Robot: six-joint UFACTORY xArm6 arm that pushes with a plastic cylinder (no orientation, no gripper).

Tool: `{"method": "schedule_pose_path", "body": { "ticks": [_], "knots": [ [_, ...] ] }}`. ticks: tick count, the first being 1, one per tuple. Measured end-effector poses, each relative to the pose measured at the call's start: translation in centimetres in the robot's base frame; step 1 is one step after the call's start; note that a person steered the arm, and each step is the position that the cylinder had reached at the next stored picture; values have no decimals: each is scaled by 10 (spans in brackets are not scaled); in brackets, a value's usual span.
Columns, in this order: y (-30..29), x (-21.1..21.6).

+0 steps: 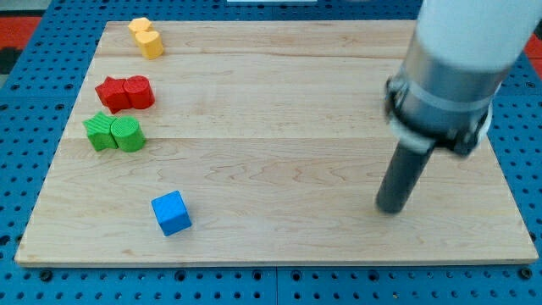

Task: Move the blue cube into the triangle

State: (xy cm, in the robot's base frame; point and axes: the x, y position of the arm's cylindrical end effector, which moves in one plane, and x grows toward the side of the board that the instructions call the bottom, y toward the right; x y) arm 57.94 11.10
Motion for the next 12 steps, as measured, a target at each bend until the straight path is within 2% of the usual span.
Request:
{"method": "schedule_pose_path", "body": {
  "ticks": [1, 2, 3, 4, 5, 6, 8, 9, 10, 11, 12],
  "knots": [
    [-145, 25],
    [-288, 11],
    [-283, -53],
    [-253, -53],
    [-349, -55],
    [-337, -11],
    [-190, -29],
    [-235, -6],
    [-205, 15],
    [-150, 5],
    [-94, -29]
  ]
}}
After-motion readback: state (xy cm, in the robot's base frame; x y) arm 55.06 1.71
